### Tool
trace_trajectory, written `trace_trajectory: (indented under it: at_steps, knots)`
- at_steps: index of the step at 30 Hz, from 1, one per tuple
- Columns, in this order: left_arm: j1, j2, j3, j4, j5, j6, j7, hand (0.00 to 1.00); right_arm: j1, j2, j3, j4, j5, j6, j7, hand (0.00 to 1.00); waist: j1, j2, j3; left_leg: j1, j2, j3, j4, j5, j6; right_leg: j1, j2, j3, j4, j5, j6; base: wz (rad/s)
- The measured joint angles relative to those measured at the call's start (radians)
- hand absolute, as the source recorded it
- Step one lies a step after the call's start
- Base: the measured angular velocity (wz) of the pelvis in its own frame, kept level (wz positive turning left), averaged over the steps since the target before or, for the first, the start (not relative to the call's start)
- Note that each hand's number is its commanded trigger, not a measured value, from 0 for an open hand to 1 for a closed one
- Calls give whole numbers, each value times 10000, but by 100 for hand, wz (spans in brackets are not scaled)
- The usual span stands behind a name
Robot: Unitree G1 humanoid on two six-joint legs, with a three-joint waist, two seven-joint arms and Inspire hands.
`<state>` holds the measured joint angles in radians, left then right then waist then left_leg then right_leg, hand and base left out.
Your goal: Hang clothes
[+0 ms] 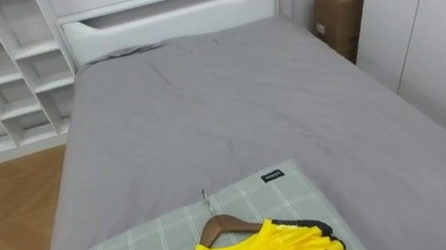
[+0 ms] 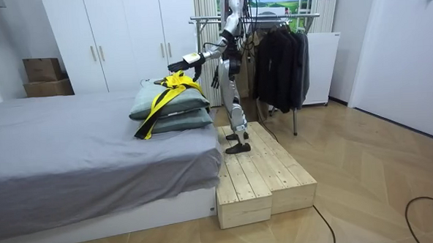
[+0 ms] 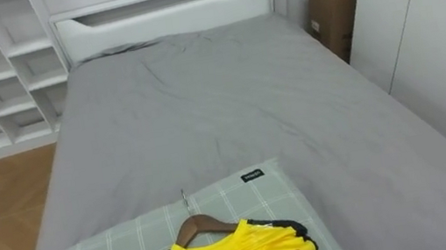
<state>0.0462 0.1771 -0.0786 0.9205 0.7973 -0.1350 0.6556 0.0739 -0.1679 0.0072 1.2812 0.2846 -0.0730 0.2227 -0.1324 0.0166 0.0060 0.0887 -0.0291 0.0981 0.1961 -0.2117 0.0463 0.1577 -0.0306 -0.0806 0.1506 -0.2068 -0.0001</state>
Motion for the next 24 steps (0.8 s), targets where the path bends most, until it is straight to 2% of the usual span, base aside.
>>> trace_trajectory:
  at_steps: [7,13,19,24]
  knots:
    - [-1,-1,-44,0,21,-49,-88,0,6,-61,5,23,-18,0,113,0,-9,-41,10,97,2,157,-87,-1,1,-21,7,235,4,0,0,-9]
    - [-173,17,-38,-224,46,-67,-139,0,-12,-79,10,25,-20,0,240,0,-20,-100,-39,-153,12,238,-88,6,11,-314,7,296,39,43,6,-4]
    - [-888,178,-45,-226,43,-127,-202,0,-49,-84,133,62,72,0,412,0,-20,-161,-34,-157,24,387,-107,10,17,-386,24,509,25,66,27,-9]
    - [-1855,444,-215,-225,57,-187,-344,0,-211,-167,405,62,56,-6,408,0,-30,-149,-34,-784,111,572,170,31,47,-864,47,547,29,239,22,-7]
